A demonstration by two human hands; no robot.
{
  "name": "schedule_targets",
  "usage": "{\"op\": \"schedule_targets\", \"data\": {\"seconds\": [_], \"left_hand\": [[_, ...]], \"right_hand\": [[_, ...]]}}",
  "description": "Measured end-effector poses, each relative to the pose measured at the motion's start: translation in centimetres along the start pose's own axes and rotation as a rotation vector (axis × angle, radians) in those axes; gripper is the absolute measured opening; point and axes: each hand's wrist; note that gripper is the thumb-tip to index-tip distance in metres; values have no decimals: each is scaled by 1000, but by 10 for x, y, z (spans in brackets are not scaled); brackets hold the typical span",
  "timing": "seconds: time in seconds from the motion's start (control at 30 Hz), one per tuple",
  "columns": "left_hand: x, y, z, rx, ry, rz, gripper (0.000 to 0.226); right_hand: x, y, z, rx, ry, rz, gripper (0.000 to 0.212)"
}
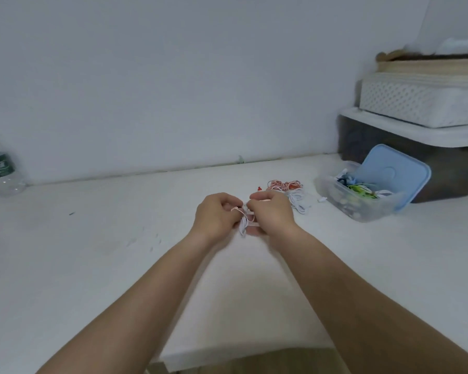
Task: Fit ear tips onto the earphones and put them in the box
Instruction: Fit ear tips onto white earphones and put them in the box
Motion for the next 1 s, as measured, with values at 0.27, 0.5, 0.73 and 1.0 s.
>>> {"op": "schedule_targets", "data": {"seconds": [0.27,0.5,0.73,1.0], "left_hand": [[35,87,70,-246,-115,119,24],[91,141,149,-348,-207,166,21],[138,126,171,175,-143,160,13],[144,117,159,612,-132,81,20]], "right_hand": [[-5,-46,-97,-69,95,-224,17],[15,-74,-201,-264,171,-262,18],[50,-78,-248,-635,25,-143,18],[58,-76,-242,-962,-95,-133,15]]}}
Point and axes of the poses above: each hand's wrist, its own x-axis towards the middle knuckle, its own z-axis out of the palm, y = z × x, and after that the axes turned 14 degrees about -y, right-handed
